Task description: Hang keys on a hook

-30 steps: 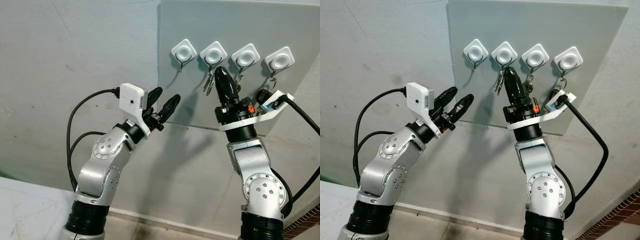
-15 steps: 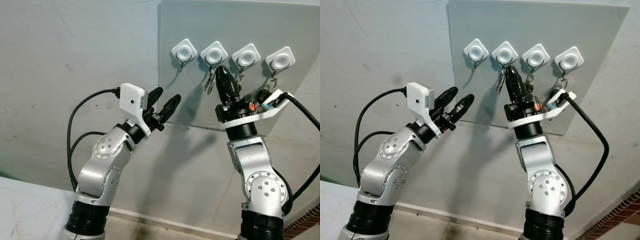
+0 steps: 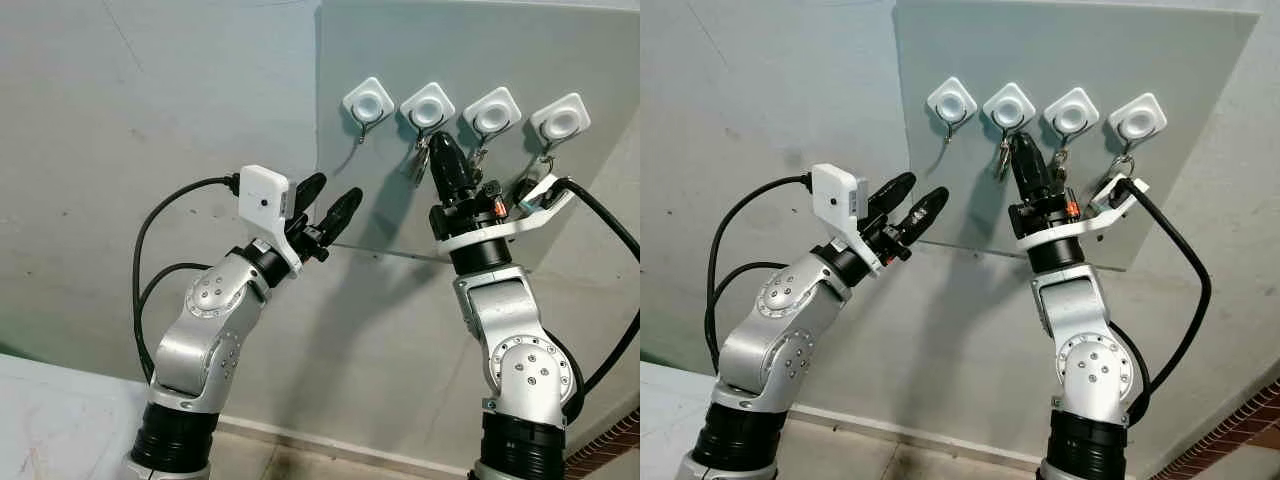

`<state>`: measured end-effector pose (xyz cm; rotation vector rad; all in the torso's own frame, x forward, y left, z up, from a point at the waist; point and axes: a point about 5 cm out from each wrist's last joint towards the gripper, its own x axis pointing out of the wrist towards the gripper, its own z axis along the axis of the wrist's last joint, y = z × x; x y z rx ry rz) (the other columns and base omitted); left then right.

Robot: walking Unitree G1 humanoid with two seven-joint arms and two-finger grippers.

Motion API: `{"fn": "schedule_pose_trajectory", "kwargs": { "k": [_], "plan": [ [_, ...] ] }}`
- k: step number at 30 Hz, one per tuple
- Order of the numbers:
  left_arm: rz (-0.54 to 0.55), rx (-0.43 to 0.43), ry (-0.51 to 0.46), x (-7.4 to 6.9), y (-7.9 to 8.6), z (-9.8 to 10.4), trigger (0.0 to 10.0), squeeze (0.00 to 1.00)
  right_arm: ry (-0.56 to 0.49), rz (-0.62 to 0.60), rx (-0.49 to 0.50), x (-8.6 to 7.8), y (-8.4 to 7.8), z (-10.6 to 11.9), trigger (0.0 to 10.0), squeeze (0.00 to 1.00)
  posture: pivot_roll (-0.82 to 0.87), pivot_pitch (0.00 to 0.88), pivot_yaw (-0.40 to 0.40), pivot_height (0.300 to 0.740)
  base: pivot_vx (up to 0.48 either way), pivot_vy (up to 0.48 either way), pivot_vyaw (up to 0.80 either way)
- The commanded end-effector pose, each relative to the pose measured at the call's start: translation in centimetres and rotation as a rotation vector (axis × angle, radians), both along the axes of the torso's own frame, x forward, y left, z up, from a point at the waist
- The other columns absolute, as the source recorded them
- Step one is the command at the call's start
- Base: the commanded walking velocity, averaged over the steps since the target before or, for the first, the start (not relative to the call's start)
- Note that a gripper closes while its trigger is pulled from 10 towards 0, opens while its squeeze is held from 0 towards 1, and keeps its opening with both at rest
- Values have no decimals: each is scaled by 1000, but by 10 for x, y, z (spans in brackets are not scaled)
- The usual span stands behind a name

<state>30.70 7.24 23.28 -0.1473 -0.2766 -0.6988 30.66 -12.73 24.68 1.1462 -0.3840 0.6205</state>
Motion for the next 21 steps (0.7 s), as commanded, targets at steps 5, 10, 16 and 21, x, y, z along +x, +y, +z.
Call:
{"fn": "schedule_pose_trajectory", "kwargs": {
  "k": [5, 10, 16, 21],
  "plan": [
    [-4, -1, -8, -1, 0, 3, 10000, 0, -31, 41, -9, -1, 6, 6, 10000, 0, 126, 0, 8, 740, 0, 0, 0],
    [-1, -2, -8, -1, 0, 3, 10000, 0, -38, 38, -2, -2, 5, 7, 10000, 0, 127, 0, 7, 740, 0, 0, 0],
    [1, -2, -7, -1, 1, 3, 10000, 0, -19, 1, -18, 1, 3, 4, 10000, 0, 128, 0, 7, 740, 0, 0, 0],
    [0, -2, -6, -1, 1, 3, 10000, 0, -13, -23, -4, 3, -1, 4, 10000, 0, 128, 0, 7, 740, 0, 0, 0]
  ]
}}
